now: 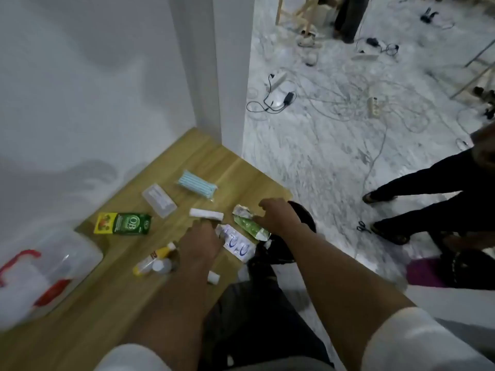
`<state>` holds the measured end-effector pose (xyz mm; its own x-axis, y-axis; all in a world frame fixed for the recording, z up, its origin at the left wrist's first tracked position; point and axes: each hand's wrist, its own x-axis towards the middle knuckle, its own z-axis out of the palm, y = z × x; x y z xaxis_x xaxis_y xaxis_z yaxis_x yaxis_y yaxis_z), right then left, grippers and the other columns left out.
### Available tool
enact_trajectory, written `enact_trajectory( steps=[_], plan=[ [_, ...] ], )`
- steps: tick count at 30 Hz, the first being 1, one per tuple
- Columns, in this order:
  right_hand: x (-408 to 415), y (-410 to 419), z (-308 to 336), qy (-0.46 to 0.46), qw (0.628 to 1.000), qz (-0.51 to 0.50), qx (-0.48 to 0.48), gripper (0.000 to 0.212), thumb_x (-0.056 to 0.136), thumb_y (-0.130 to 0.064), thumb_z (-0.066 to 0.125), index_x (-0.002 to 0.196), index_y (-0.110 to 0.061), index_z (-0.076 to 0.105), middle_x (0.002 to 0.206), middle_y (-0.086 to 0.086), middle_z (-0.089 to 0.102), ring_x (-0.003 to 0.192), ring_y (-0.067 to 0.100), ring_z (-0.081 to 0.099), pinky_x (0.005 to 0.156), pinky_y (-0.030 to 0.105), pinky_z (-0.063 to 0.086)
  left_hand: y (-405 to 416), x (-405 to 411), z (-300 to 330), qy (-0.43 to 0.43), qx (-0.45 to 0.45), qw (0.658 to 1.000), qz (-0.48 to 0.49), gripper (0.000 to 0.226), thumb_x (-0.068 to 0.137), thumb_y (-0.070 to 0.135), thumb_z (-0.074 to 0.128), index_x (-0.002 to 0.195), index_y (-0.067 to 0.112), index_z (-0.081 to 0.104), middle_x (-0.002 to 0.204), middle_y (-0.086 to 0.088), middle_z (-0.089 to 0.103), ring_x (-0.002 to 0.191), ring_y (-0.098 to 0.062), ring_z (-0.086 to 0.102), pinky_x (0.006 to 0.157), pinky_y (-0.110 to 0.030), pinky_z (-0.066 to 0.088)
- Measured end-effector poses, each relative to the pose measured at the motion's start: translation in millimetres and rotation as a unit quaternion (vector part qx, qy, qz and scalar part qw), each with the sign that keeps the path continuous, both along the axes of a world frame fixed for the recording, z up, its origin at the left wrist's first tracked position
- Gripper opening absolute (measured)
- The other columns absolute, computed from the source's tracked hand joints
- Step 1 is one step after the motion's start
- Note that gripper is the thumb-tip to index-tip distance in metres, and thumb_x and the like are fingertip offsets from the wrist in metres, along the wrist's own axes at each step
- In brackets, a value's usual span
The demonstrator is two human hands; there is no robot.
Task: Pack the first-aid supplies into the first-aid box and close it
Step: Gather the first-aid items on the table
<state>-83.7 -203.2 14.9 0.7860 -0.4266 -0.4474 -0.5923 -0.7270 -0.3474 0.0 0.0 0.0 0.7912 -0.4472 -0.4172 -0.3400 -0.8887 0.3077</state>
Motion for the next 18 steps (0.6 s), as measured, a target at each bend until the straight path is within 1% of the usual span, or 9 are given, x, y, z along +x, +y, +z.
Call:
enact_trajectory(
  steps=[2, 4, 7, 8, 10, 12, 14, 17, 18],
  plan=[
    [0, 3, -19, 0.020, 1.000, -0.023, 0.004, 0.053, 0.091, -0.045, 0.066, 0.131, -0.011, 0.061, 0.130, 0.013, 0.062, 0.122, 0.035, 0.058, 0.093, 0.044, 0.053, -5, -1, -17, 0.021, 0.021, 0.999, 0.020, 0.050, 0.084, 0.054, 0.062, 0.123, 0.023, 0.058, 0.114, -0.010, 0.058, 0.100, -0.035, 0.066, 0.075, -0.038, 0.051],
    [-6, 12, -37, 0.039, 0.998, -0.054, -0.006, 0.054, 0.090, -0.047, 0.063, 0.129, -0.011, 0.054, 0.128, 0.014, 0.054, 0.119, 0.039, 0.055, 0.088, 0.046, 0.052, -9, -8, -28, 0.046, 0.016, 0.997, 0.054, 0.053, 0.082, 0.049, 0.066, 0.124, 0.018, 0.055, 0.118, -0.011, 0.054, 0.104, -0.038, 0.064, 0.079, -0.042, 0.051],
    [-9, 19, -60, 0.039, 0.993, -0.105, -0.026, 0.059, 0.084, -0.048, 0.067, 0.128, -0.014, 0.047, 0.128, 0.014, 0.046, 0.116, 0.039, 0.050, 0.082, 0.048, 0.053, -19, -10, -43, 0.022, 0.025, 0.998, 0.058, 0.061, 0.081, 0.049, 0.073, 0.126, 0.012, 0.054, 0.122, -0.013, 0.053, 0.107, -0.039, 0.061, 0.082, -0.045, 0.049],
    [-9, 20, -65, 0.030, 0.993, -0.115, -0.023, 0.060, 0.082, -0.047, 0.069, 0.128, -0.015, 0.046, 0.128, 0.013, 0.045, 0.114, 0.039, 0.051, 0.081, 0.048, 0.053, -22, -8, -43, 0.008, 0.028, 0.998, 0.055, 0.060, 0.083, 0.048, 0.074, 0.125, 0.011, 0.055, 0.122, -0.014, 0.054, 0.107, -0.039, 0.060, 0.081, -0.045, 0.048],
    [-9, 20, -71, 0.009, 0.988, -0.151, 0.020, 0.058, 0.081, -0.044, 0.072, 0.125, -0.017, 0.047, 0.125, 0.011, 0.047, 0.107, 0.037, 0.057, 0.079, 0.046, 0.054, -26, -6, -47, -0.002, 0.024, 0.999, 0.040, 0.046, 0.091, 0.043, 0.067, 0.122, 0.010, 0.059, 0.118, -0.015, 0.057, 0.105, -0.040, 0.060, 0.079, -0.045, 0.048],
    [-11, 17, -72, -0.006, 0.981, -0.182, 0.064, 0.052, 0.080, -0.039, 0.075, 0.120, -0.015, 0.052, 0.118, 0.010, 0.055, 0.098, 0.034, 0.062, 0.075, 0.041, 0.054, -28, -5, -46, 0.002, 0.001, 0.999, 0.041, 0.031, 0.097, 0.040, 0.058, 0.110, 0.012, 0.063, 0.107, -0.015, 0.064, 0.099, -0.040, 0.062, 0.073, -0.042, 0.047],
    [-18, 13, -70, -0.019, 0.976, -0.194, 0.094, 0.038, 0.080, -0.031, 0.075, 0.110, -0.012, 0.061, 0.104, 0.010, 0.066, 0.093, 0.033, 0.066, 0.071, 0.037, 0.052, -33, -10, -37, 0.024, -0.025, 0.999, 0.041, 0.018, 0.096, 0.036, 0.058, 0.094, 0.018, 0.060, 0.090, -0.012, 0.067, 0.087, -0.037, 0.064, 0.065, -0.037, 0.044],
    [-45, 3, -66, -0.060, 0.955, -0.260, 0.129, 0.014, 0.082, -0.026, 0.073, 0.086, -0.016, 0.063, 0.077, 0.003, 0.064, 0.082, 0.030, 0.067, 0.061, 0.031, 0.041, -49, -32, -19, 0.041, -0.066, 0.997, -0.005, 0.014, 0.093, 0.028, 0.062, 0.085, 0.020, 0.053, 0.065, 0.003, 0.051, 0.061, -0.016, 0.054, 0.051, -0.027, 0.031],
    [-57, -1, -63, -0.076, 0.943, -0.295, 0.136, 0.013, 0.084, -0.027, 0.073, 0.081, -0.020, 0.062, 0.071, -0.001, 0.061, 0.077, 0.027, 0.066, 0.060, 0.030, 0.040, -56, -42, -14, 0.050, -0.084, 0.995, -0.020, 0.011, 0.094, 0.025, 0.060, 0.087, 0.017, 0.054, 0.063, 0.003, 0.051, 0.058, -0.016, 0.052, 0.050, -0.028, 0.027]
  ],
)
